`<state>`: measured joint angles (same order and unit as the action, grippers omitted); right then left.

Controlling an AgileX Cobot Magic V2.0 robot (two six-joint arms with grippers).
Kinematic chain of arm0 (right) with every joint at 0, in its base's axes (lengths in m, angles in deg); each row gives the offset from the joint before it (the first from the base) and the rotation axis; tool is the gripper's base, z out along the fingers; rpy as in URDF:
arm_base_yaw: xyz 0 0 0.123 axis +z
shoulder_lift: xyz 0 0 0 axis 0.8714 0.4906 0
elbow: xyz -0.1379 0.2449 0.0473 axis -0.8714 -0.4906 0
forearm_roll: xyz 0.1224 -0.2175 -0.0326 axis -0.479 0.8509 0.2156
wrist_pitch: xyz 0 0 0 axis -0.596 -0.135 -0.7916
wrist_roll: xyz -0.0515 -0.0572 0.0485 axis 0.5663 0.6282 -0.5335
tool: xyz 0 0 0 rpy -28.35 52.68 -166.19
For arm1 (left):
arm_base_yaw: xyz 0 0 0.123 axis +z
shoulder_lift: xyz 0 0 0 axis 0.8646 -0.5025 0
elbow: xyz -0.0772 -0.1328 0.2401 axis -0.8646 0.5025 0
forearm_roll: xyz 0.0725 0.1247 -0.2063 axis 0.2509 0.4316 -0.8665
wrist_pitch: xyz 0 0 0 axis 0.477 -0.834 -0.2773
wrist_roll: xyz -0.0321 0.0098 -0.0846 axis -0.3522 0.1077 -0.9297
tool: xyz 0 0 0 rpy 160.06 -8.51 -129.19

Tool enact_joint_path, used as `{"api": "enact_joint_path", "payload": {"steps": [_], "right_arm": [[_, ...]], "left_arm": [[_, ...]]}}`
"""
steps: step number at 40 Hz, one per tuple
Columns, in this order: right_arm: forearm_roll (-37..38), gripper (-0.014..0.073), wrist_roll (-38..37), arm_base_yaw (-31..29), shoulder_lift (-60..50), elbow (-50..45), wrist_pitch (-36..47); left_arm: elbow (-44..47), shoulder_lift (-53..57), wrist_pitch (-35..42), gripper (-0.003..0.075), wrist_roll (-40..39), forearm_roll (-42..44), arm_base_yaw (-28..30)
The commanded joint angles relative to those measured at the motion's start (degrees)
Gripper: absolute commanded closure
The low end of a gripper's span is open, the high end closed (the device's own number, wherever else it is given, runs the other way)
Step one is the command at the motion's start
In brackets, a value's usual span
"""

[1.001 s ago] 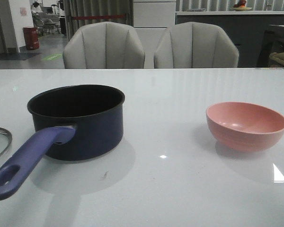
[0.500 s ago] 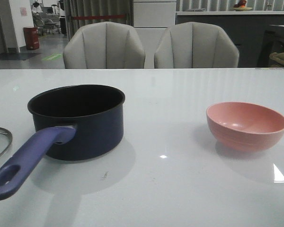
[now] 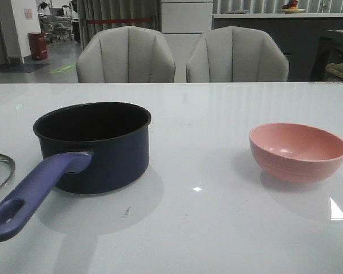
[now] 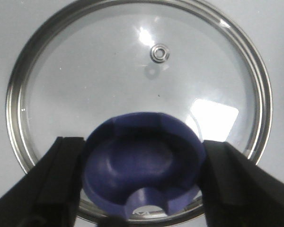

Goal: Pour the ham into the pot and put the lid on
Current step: 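Release the bowl and withdraw the right gripper upward, then lift the glass lid by its knob with the left gripper over the pot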

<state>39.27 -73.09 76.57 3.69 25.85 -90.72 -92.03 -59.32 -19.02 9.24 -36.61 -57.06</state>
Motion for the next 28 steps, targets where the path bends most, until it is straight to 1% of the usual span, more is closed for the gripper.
{"api": "enact_joint_path", "payload": {"steps": [1,9,20,28], "right_arm": [[-0.36,0.0425,0.48,-0.05,0.64,1.6,4.3],[-0.36,0.0425,0.48,-0.05,0.64,1.6,4.3],[-0.36,0.0425,0.48,-0.05,0.64,1.6,4.3],[-0.36,0.0425,0.48,-0.05,0.64,1.6,4.3]], "left_arm": [[-1.42,2.96,-0.56,0.0465,-0.04,-0.48,0.05],[-1.54,2.96,-0.69,0.0465,-0.04,-0.48,0.05],[-4.3,5.7,-1.19,0.0465,0.46,0.12,0.05],[-7.62,6.66,-5.3,0.0465,2.5,0.12,0.05]]}}
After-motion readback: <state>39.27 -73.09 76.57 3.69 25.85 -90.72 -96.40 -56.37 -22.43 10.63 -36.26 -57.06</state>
